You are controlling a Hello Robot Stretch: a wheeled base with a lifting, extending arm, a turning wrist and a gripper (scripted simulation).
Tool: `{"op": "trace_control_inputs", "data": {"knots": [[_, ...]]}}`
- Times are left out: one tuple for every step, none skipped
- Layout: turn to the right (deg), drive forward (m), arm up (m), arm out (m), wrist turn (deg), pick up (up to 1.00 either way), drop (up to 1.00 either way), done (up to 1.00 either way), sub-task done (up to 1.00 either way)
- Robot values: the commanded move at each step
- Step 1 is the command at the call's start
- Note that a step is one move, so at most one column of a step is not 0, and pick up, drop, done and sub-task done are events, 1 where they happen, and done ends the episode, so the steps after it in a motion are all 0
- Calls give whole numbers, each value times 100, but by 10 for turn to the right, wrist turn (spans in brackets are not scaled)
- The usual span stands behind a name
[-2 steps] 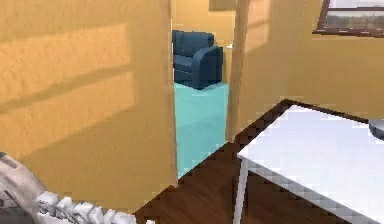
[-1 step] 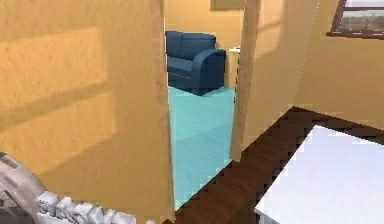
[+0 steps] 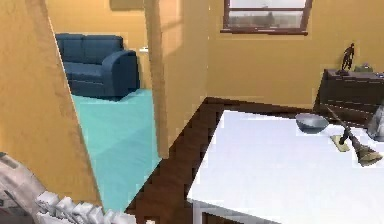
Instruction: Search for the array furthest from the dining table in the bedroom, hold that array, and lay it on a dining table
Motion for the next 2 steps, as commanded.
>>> {"op": "trace_control_inputs", "data": {"knots": [[-210,0,0,0,0,0,0,0,0],[240,0,0,0,0,0,0,0,0]]}}
